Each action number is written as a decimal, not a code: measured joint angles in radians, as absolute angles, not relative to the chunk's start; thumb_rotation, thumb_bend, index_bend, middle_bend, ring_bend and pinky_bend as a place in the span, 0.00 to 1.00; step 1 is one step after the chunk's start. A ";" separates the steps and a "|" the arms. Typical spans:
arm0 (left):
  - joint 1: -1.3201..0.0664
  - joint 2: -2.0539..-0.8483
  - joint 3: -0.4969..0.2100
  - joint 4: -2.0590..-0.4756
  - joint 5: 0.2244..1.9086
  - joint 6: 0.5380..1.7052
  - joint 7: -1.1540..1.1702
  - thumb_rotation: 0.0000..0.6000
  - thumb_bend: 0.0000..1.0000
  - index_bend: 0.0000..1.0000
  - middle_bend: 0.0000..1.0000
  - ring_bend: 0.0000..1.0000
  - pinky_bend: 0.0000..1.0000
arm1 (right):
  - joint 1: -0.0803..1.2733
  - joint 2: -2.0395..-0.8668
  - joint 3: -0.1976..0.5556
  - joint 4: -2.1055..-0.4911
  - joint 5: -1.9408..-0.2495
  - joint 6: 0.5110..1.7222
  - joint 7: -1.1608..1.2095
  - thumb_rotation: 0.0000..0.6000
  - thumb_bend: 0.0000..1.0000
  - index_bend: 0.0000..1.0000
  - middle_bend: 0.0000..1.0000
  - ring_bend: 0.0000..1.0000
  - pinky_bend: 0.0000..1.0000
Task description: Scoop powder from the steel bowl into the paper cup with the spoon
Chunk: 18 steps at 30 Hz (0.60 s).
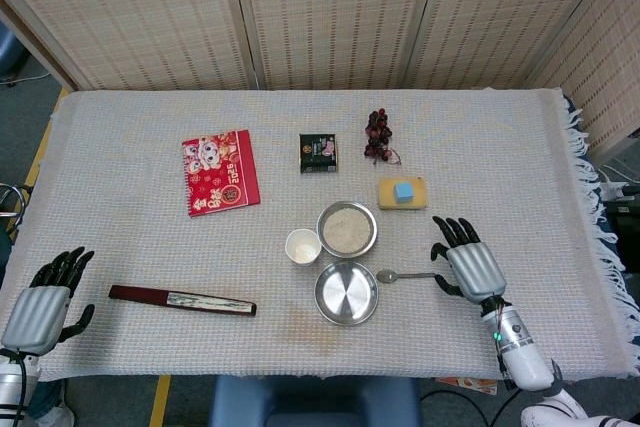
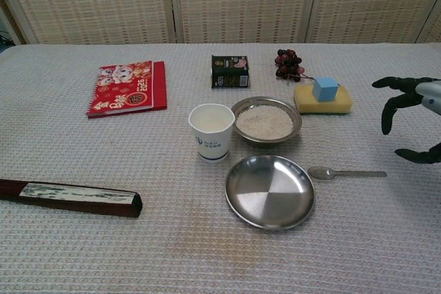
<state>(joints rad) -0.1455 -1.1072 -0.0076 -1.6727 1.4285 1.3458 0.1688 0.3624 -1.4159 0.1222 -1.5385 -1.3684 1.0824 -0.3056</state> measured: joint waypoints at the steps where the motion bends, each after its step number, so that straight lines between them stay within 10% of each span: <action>1: -0.145 -1.107 -0.007 -1.673 1.428 1.345 0.169 1.00 0.40 0.00 0.00 0.00 0.13 | 0.372 -1.432 0.123 -1.525 -1.361 1.072 -0.311 1.00 0.23 0.48 0.00 0.00 0.00; 18: -0.152 -1.098 0.007 -1.673 1.445 1.331 0.174 1.00 0.39 0.00 0.00 0.00 0.13 | 0.445 -1.566 0.101 -1.405 -1.287 0.999 -0.361 1.00 0.27 0.50 0.00 0.00 0.00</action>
